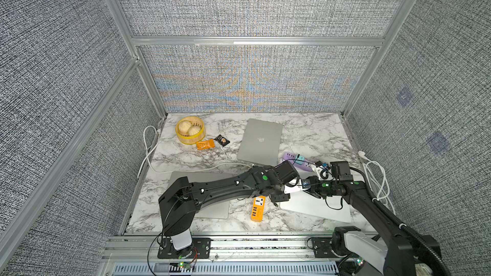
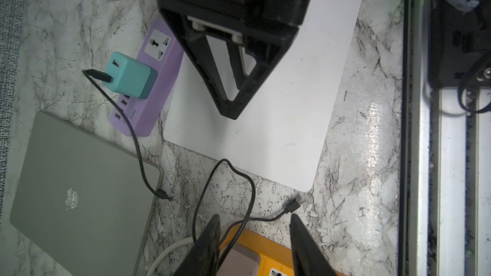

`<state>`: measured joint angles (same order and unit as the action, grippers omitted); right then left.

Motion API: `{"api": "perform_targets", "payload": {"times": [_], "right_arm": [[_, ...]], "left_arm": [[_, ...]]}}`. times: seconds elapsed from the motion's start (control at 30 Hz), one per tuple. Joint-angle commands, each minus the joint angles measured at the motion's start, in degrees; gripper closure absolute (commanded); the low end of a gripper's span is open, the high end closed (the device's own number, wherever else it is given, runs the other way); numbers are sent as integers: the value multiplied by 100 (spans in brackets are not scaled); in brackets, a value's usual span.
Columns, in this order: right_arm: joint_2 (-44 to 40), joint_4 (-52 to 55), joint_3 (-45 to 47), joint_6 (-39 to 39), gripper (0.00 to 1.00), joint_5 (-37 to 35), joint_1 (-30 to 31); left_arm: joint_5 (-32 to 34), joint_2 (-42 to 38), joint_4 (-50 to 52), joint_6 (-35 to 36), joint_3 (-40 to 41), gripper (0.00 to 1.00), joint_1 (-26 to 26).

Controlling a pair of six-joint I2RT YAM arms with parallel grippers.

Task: Unplug the laptop charger
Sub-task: Remove the plug from the socket.

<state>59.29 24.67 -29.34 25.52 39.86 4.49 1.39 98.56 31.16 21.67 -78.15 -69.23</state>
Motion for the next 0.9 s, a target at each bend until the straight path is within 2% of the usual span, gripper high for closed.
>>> {"api": "perform_targets", "payload": {"times": [0.0, 0.47, 0.7, 0.87], "right_arm": [[-94, -52, -54, -100, 58, -226, 147], [-101, -516, -473, -412, 57, -1135, 1207], [-264, -1071, -316, -1120, 57, -1395, 1761], [-1038, -1412, -41, -1792, 57, -2106, 2390]], "left_arm": [[173, -169, -177, -328, 81, 57, -3], [1160, -1603, -434, -1715, 1034, 56, 6], [1729, -2436, -162, -2842, 1686, 55, 106], [1722, -2966, -15, -3880, 2194, 55, 337]]}}
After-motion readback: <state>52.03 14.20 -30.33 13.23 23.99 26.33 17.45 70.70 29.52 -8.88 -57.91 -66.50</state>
